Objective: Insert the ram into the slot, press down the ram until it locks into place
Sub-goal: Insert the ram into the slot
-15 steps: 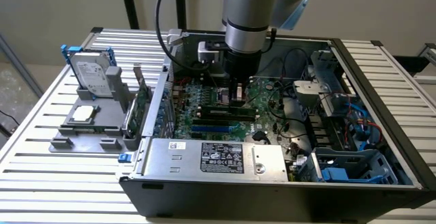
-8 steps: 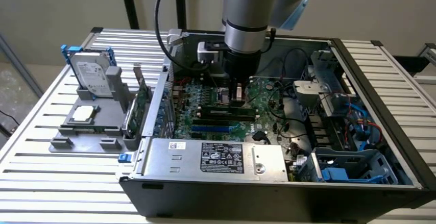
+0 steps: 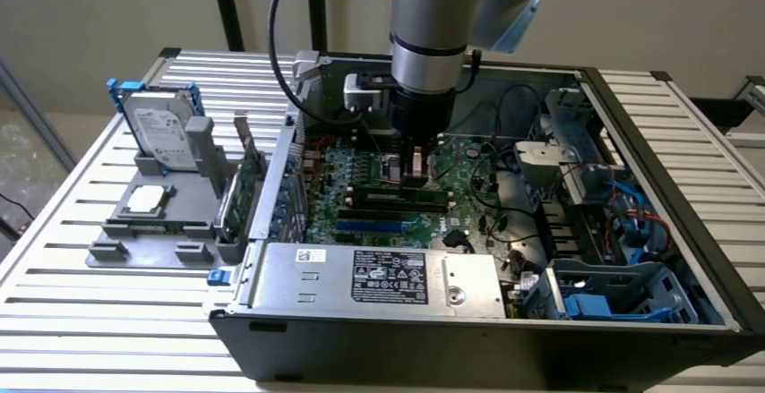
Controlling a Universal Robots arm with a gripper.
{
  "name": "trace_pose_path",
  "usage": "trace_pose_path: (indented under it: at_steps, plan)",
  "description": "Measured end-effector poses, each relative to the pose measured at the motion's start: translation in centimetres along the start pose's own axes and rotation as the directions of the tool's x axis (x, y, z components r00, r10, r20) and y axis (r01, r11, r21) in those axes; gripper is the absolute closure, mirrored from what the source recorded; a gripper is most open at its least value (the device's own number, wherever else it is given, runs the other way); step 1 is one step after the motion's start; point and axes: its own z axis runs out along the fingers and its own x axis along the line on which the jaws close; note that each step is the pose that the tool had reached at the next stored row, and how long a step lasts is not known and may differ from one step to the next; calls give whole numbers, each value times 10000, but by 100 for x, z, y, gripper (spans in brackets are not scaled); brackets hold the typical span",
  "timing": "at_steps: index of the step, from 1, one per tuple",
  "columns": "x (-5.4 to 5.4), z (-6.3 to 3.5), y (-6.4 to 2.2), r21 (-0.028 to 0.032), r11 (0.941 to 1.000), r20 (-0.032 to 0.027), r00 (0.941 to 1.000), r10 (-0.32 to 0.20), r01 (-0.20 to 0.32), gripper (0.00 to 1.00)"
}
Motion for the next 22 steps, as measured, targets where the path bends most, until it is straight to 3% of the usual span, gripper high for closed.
trace_pose_path:
  at_steps: [22]
  plan:
    - [-19,12,-13,3,10000,10,10000,-1,1,87]
